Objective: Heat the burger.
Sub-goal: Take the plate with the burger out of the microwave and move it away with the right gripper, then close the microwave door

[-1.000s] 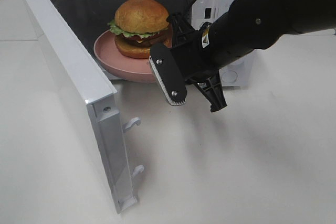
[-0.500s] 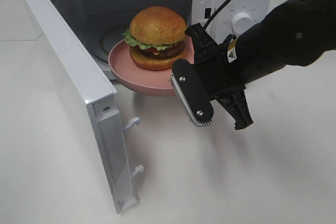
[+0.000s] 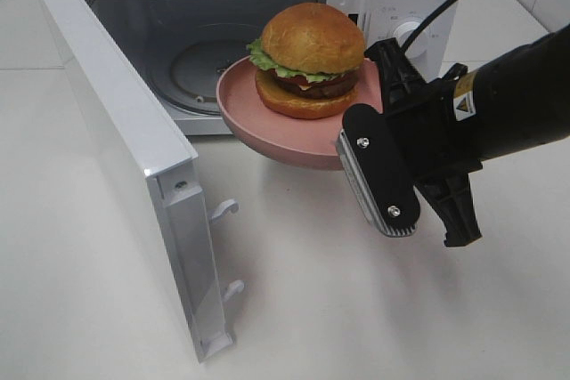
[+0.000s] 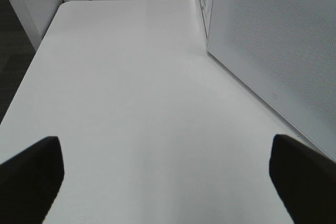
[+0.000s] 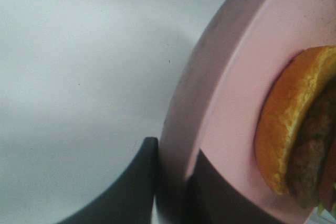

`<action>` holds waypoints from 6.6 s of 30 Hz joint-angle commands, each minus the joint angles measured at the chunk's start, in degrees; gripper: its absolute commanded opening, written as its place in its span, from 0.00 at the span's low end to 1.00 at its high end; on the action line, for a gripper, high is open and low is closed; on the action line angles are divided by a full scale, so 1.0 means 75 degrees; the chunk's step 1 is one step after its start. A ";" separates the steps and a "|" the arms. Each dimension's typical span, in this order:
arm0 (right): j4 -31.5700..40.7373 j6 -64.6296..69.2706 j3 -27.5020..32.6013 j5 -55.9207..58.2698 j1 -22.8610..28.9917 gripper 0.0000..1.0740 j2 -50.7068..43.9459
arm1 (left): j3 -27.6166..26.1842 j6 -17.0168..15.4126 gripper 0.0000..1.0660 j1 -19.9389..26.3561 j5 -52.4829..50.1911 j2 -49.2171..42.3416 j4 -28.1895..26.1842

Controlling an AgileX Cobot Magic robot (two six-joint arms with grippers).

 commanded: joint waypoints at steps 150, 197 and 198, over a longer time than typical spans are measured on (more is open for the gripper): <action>-0.5676 1.7525 0.0886 0.6112 -0.0313 0.00 0.1704 | 0.0008 0.0000 0.94 0.0015 -0.0023 -0.0138 -0.0008; -0.4607 1.6883 0.0886 0.4385 -0.1345 0.39 0.1375 | 0.0008 0.0000 0.94 0.0015 -0.0023 -0.0138 -0.0008; -0.4607 1.6883 0.0886 0.4385 -0.1345 0.39 0.1375 | 0.0008 0.0000 0.94 0.0015 -0.0023 -0.0138 -0.0008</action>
